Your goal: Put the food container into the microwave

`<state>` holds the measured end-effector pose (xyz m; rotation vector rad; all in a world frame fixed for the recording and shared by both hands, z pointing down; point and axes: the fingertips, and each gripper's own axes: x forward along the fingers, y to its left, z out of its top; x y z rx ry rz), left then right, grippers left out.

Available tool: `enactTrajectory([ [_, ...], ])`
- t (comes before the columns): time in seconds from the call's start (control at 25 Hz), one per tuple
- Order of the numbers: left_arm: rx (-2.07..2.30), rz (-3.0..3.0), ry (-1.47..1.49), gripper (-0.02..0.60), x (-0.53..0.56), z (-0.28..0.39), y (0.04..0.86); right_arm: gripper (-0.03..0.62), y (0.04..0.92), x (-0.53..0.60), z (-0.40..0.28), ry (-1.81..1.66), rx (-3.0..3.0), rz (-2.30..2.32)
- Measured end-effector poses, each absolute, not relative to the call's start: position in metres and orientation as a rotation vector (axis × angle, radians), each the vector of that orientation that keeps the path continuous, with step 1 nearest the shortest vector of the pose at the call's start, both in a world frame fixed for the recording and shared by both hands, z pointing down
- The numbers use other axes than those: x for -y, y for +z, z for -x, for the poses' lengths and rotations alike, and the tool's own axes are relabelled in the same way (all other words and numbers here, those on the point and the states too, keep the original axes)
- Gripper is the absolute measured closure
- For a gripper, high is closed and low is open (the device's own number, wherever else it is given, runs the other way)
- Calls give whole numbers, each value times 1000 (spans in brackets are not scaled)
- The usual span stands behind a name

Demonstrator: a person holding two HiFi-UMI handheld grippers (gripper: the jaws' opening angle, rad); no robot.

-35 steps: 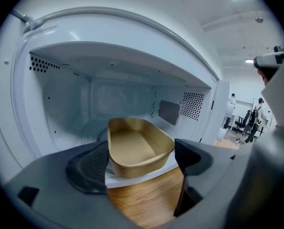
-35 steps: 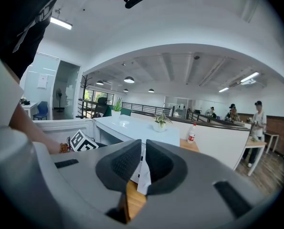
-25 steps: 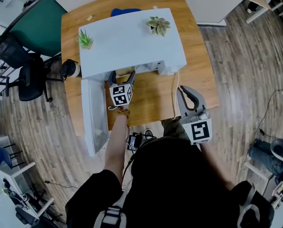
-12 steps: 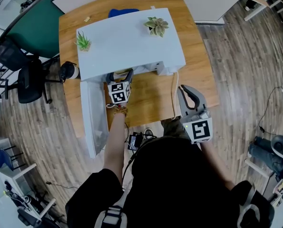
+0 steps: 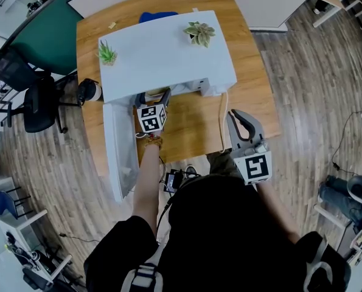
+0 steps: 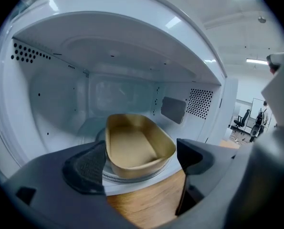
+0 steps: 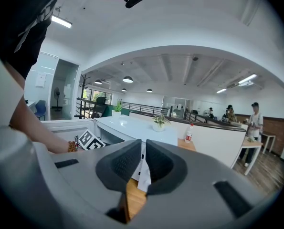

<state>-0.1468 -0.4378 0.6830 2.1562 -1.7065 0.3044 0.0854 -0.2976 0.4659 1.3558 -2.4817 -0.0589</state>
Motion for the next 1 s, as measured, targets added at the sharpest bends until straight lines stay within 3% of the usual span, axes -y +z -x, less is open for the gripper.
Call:
enactTrajectory([
  [1.0, 1793, -2119, 196, 124, 361, 160, 643, 569, 445, 265, -74, -112, 2548, -1352],
])
